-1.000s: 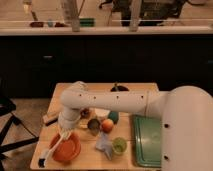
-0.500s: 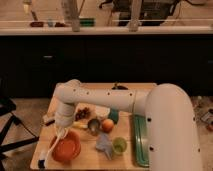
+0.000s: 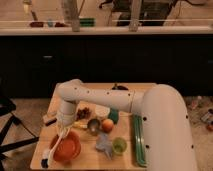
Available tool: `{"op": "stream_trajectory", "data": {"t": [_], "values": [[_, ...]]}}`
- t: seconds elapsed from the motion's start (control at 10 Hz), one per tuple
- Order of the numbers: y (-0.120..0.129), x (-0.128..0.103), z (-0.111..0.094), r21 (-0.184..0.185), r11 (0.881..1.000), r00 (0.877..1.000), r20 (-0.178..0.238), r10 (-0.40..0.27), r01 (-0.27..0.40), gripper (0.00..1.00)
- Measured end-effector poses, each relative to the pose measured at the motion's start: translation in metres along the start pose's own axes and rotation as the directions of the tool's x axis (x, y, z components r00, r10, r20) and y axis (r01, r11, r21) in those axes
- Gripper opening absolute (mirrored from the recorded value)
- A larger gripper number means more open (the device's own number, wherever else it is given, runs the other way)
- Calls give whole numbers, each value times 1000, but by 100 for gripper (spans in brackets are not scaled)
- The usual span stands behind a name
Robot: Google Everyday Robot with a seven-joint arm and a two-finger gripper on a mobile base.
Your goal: Place brush in red bowl
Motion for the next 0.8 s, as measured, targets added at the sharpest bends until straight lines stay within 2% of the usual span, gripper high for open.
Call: {"op": "stream_trajectory", "data": {"t": [0.1, 0.2, 0.8], "values": [[1, 1, 1, -2, 1000, 1000, 6, 0, 0, 1], [0, 2, 1, -3, 1000, 1000, 13, -1, 1, 9], [5, -2, 1, 7, 1000, 999, 36, -24, 24, 69]]}}
